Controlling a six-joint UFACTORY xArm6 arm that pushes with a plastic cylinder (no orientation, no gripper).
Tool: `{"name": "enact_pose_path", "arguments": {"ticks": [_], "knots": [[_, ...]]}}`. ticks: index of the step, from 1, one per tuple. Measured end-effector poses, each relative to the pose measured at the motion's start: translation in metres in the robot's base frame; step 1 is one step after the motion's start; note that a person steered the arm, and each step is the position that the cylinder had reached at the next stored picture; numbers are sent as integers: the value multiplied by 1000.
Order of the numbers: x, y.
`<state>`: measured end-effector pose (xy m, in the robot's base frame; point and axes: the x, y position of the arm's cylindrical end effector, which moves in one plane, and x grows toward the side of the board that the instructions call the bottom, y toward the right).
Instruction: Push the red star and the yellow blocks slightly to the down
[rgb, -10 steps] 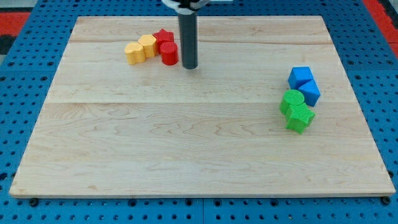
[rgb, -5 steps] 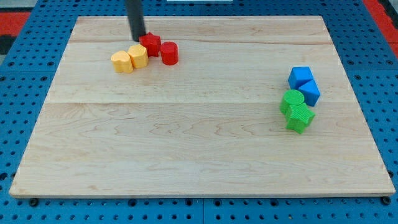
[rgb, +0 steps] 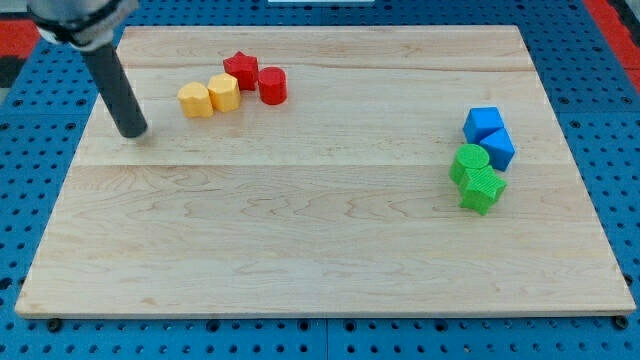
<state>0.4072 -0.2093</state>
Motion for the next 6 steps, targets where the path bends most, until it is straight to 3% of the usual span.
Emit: {"name": "enact_pose_path", "arguments": {"ticks": [1,2,4,5,6], "knots": [[13,58],[-6,106],[-78,197],[-112,201],[-102,145]]}}
